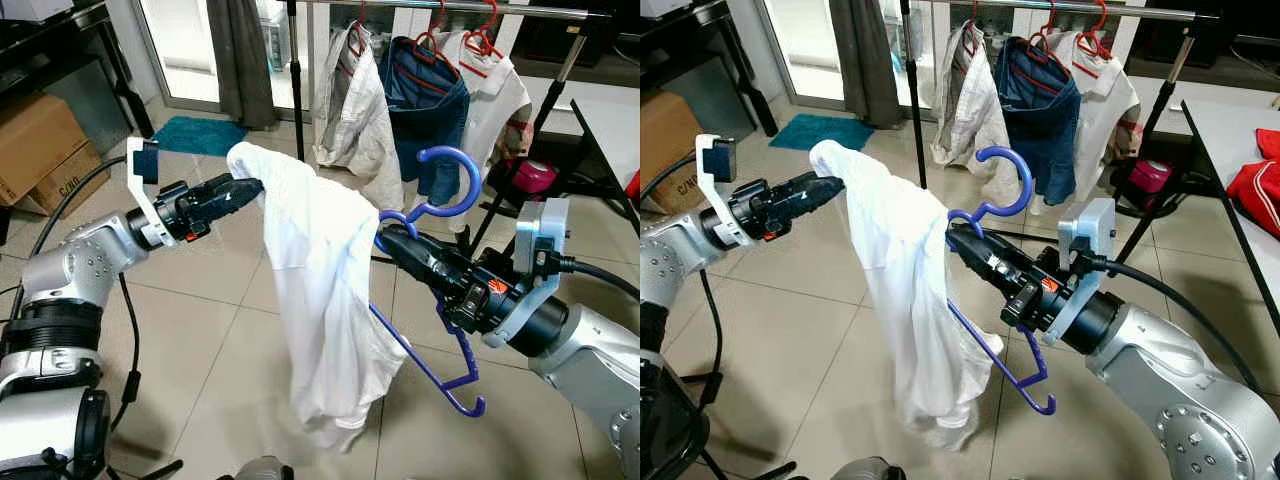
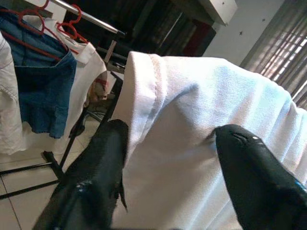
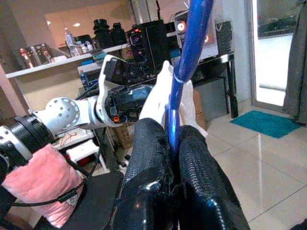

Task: Hang hanger

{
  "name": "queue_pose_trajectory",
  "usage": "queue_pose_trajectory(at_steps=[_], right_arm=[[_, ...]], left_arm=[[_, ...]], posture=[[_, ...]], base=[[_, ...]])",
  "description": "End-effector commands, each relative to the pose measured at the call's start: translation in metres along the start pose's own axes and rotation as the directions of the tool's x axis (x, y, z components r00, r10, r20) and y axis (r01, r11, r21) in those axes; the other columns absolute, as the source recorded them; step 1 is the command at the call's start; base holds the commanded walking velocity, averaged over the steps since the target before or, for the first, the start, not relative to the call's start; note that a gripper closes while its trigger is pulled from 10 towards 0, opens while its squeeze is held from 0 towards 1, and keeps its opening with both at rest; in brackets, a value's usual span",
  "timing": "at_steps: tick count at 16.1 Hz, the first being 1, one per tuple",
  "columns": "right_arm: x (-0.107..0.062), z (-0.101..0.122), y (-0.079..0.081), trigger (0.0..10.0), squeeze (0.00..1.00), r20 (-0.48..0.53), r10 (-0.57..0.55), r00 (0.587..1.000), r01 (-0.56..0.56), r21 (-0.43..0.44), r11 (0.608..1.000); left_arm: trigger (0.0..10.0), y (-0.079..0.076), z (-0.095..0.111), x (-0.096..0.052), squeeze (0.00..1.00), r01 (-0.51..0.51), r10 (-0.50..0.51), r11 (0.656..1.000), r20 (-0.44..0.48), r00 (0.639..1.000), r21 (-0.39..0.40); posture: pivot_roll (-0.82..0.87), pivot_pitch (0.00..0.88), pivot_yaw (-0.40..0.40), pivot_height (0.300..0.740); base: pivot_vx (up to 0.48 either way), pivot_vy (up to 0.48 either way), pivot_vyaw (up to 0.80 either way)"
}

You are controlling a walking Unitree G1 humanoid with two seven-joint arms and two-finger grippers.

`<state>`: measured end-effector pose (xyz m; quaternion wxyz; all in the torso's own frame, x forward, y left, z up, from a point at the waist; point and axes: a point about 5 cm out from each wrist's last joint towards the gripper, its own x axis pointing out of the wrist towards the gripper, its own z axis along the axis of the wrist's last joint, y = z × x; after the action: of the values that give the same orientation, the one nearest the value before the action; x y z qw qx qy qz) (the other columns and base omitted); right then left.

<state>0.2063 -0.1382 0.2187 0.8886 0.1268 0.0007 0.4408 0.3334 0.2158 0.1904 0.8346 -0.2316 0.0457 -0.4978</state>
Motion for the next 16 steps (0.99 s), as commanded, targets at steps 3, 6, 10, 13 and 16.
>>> queue_pose_trajectory(at_steps=[3,6,10,13,16], right_arm=[[-0.0013,0.0065,0.0024,1.0,0.0,0.024,0.02,1.0,-0.019,-0.02,1.0],[-0.0013,0.0068,0.0015,0.4,0.0,0.025,0.018,1.0,-0.017,-0.019,1.0],[-0.0013,0.0073,0.0004,0.0,0.0,0.029,0.013,0.999,-0.013,-0.019,1.0],[-0.0011,0.0078,-0.0009,0.0,0.0,0.037,0.002,0.999,-0.001,-0.015,1.0],[-0.0004,0.0077,-0.0018,0.0,0.0,0.038,-0.001,0.999,0.002,-0.014,1.0]], left_arm=[[0.0,-0.0005,0.0003,-0.0048,0.0,0.0,0.0,1.0,-0.011,1.0,0.0],[0.0,-0.0001,-0.0005,-0.0059,0.0,-0.004,0.003,1.0,-0.006,1.0,-0.013],[0.0,0.0024,0.0,-0.0073,0.0,-0.029,0.029,0.999,0.017,0.999,-0.023],[0.0,0.0041,0.0003,-0.0081,0.0,-0.048,0.049,0.999,0.035,0.998,-0.021],[0.0,0.0079,0.0033,-0.0098,0.0,-0.095,0.096,0.995,0.069,0.993,-0.015]], posture=[[0.0,0.0,0.045,0.74],[0.0,0.0,0.044,0.74],[0.0,0.0,0.042,0.74],[0.0,0.0,0.041,0.74],[0.0,0.0,0.04,0.74]], base=[[0.0,0.0,0.0],[0.0,0.0,0.0],[0.0,0.0,0.0],[0.0,0.0,0.0],[0.0,0.0,0.0]])
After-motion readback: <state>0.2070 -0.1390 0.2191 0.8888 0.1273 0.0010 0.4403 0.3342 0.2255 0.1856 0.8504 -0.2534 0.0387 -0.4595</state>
